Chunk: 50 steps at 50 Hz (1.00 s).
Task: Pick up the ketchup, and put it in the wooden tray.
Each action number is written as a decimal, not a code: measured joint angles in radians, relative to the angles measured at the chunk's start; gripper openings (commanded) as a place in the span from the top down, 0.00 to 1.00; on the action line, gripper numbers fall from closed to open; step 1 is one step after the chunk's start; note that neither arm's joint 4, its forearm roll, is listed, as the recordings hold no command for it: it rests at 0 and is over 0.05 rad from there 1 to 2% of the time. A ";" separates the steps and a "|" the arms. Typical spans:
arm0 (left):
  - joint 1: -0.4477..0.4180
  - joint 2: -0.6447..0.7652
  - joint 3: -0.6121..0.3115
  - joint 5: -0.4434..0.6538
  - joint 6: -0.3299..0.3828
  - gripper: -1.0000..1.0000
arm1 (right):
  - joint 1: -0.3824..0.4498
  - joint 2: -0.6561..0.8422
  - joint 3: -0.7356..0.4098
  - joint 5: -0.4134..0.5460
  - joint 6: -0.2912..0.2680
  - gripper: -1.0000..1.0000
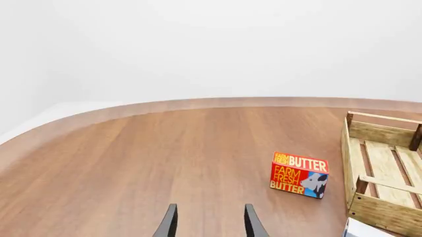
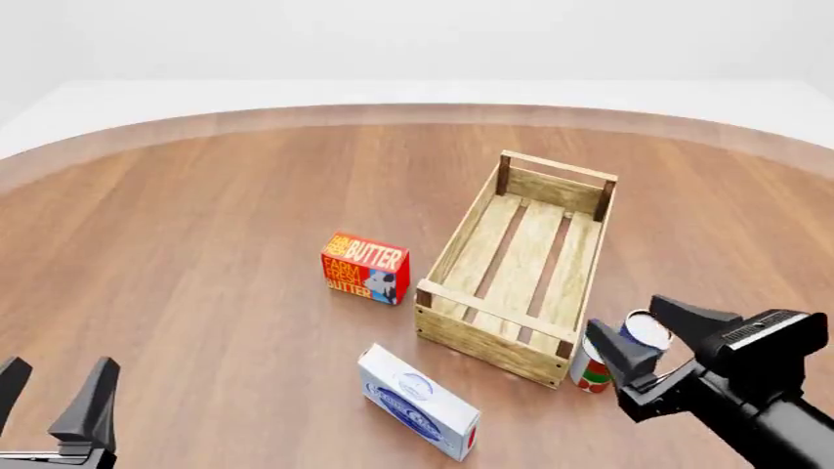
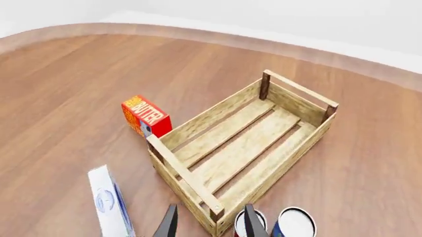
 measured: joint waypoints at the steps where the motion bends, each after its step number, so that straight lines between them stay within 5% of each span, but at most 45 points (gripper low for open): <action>1: 0.000 0.000 0.000 0.000 0.000 0.00 | 0.014 0.011 -0.010 0.004 0.001 0.00; 50: 0.000 0.000 0.000 0.000 0.000 0.00 | 0.647 0.595 -0.414 -0.099 0.036 0.00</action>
